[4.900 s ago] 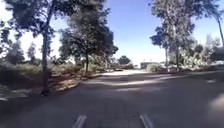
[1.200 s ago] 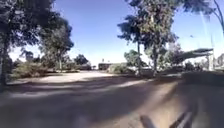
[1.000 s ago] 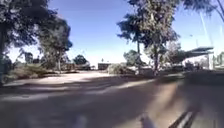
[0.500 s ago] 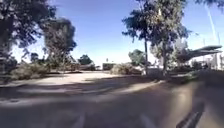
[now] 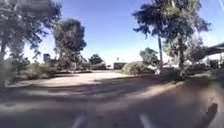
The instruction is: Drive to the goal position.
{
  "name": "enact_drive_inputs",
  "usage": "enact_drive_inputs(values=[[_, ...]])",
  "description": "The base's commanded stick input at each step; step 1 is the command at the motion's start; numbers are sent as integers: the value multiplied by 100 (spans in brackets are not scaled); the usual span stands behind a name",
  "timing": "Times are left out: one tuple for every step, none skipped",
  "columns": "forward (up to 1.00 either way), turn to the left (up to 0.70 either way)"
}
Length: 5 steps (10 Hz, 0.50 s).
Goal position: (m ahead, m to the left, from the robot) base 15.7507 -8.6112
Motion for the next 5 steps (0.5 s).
enact_drive_inputs(values=[[100,27],[100,27],[100,27],[100,27],[100,27]])
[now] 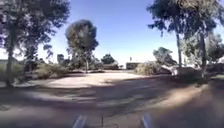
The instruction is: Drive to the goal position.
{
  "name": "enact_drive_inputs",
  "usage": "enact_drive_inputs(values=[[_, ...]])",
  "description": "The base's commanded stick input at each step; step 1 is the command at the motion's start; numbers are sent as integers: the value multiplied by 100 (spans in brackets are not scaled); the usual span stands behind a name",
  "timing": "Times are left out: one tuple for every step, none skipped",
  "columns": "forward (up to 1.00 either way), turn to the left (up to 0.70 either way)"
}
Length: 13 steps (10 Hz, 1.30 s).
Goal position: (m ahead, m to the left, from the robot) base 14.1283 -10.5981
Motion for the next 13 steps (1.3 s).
enact_drive_inputs(values=[[100,27],[100,27],[100,0],[100,0],[100,0],[100,0],[100,0],[100,0],[100,0],[100,0],[100,0],[100,0],[100,-27]])
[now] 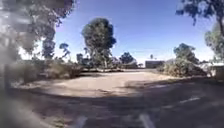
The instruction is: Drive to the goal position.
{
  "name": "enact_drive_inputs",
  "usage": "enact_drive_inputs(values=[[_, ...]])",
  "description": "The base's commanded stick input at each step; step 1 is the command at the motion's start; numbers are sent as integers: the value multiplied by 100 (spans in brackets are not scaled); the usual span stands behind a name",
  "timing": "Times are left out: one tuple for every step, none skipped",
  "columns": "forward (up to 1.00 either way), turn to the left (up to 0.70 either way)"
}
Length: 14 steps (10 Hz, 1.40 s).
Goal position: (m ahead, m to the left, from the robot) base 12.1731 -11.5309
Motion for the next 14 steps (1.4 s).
enact_drive_inputs(values=[[100,-27],[100,-27],[100,-27],[100,-27],[100,-27],[100,-27],[100,-27],[100,-27],[100,0],[100,0],[100,0],[100,0],[100,0],[100,0]])
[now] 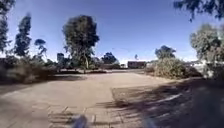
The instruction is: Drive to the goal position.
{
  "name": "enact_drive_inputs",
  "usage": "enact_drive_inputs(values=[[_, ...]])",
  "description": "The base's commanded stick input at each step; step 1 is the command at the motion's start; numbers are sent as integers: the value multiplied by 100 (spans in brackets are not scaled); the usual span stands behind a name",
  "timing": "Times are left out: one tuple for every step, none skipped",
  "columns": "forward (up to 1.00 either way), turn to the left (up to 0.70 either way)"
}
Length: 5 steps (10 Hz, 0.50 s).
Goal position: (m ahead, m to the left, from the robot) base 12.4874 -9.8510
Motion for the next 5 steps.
enact_drive_inputs(values=[[100,0],[100,0],[100,0],[100,0],[100,0]])
